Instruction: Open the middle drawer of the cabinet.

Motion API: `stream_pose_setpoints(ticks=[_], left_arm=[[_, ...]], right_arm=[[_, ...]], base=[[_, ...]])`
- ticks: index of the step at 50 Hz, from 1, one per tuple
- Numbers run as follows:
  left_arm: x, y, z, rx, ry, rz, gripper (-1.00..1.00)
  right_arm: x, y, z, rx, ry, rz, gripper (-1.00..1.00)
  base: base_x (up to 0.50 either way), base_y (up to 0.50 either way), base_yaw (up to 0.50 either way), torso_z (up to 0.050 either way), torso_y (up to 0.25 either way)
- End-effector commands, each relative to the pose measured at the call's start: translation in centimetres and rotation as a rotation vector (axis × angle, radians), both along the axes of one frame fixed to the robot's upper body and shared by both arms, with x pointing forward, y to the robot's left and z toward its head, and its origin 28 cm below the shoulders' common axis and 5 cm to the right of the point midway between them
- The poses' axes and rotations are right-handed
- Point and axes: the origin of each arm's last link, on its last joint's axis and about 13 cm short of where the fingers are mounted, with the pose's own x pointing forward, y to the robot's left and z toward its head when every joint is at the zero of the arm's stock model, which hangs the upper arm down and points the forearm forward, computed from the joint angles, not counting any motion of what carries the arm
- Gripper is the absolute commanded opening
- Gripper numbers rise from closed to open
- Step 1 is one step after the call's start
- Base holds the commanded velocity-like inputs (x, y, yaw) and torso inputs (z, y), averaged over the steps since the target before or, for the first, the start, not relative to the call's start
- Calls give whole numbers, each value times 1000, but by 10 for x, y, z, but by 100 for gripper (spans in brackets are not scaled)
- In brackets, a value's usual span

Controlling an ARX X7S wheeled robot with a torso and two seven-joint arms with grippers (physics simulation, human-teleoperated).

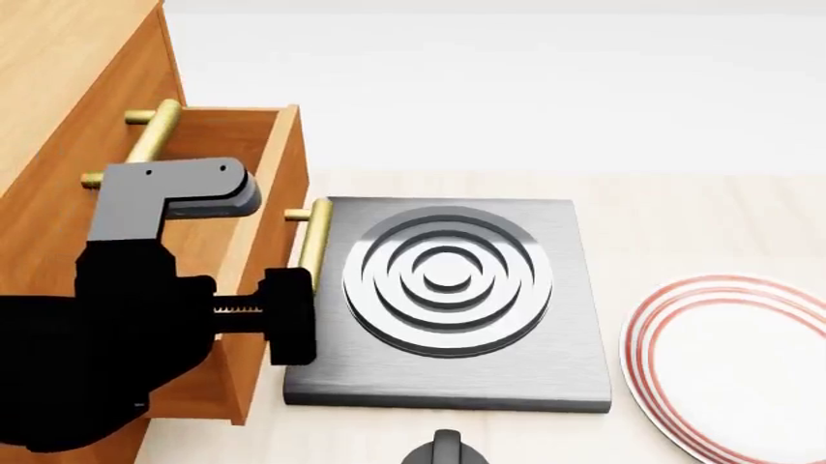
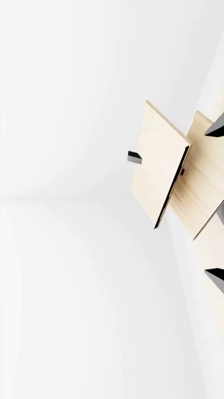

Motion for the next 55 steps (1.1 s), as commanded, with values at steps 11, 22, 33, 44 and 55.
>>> stream_pose_setpoints(ticks=[11,22,33,44,55], left_arm=[[-3,-21,2,-53,14,-74,100],[-4,-29,2,-65,14,-92,100],[-4,-32,3,-71,16,-98,100],[-6,-40,4,-78,14,-118,100],[-9,-54,7,-87,10,-156,100]], right_arm=[[-1,0,1,0,-1,0,100],[-1,0,0,1,0,-1,100],[0,0,0,1,1,1,100],[0,-1,-1,4,2,1,100],[-1,-1,0,3,0,0,100]], base=[[0,0,0,0,0],[0,0,0,0,0],[0,0,0,0,0],[0,0,0,0,0],[0,0,0,0,0]])
